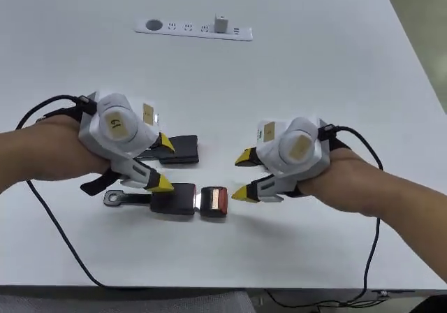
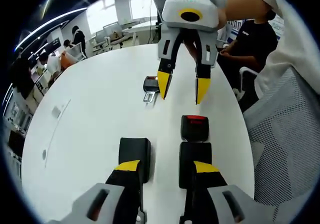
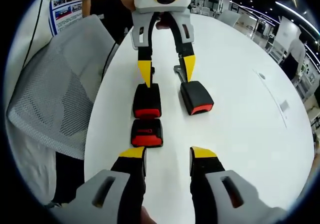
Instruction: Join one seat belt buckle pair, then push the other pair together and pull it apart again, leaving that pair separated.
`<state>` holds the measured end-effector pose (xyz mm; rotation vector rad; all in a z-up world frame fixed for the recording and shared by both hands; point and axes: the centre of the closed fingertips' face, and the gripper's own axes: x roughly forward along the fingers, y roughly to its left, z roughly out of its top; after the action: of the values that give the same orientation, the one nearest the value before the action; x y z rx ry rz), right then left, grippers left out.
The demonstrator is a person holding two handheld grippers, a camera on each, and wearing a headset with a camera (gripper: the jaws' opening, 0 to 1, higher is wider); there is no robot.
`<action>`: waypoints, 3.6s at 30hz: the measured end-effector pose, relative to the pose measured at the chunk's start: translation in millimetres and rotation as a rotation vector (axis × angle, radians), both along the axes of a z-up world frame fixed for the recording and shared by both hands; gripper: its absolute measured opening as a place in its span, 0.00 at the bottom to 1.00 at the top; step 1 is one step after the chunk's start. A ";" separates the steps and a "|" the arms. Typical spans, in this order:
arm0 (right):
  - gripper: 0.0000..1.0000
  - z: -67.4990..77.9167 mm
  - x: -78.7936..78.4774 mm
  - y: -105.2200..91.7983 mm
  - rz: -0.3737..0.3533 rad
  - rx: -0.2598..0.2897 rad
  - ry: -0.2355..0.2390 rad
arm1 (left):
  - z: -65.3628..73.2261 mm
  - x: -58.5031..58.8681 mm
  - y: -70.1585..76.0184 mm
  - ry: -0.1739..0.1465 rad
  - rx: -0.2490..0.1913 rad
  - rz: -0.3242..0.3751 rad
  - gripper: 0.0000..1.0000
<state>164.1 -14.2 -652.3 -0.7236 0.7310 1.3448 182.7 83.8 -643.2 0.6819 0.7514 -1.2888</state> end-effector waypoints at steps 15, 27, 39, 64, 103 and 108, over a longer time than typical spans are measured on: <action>0.31 -4.4 48.3 -58.8 -0.057 -0.068 -0.052 | -14.4 44.3 5.7 -0.054 0.040 0.008 0.40; 0.33 -20.0 61.3 -79.2 -0.063 -0.101 -0.030 | -34.0 44.7 5.7 0.007 0.094 -0.023 0.41; 0.33 -39.1 64.4 -75.9 -0.024 -0.108 0.015 | -48.6 45.8 11.2 0.040 0.125 -0.050 0.35; 0.35 -43.3 63.0 -76.3 0.029 -0.123 0.041 | -48.4 46.4 10.9 0.034 0.126 -0.078 0.33; 0.33 -42.7 61.6 8.3 0.056 -0.049 0.034 | -50.7 45.2 8.1 0.037 0.154 -0.110 0.33; 0.33 -42.8 61.2 16.4 0.064 -0.057 0.030 | -51.2 45.6 9.1 0.037 0.152 -0.108 0.33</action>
<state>225.3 2.2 -695.1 -0.7791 0.7777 1.3998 228.3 92.9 -694.4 0.8322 0.8592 -1.3546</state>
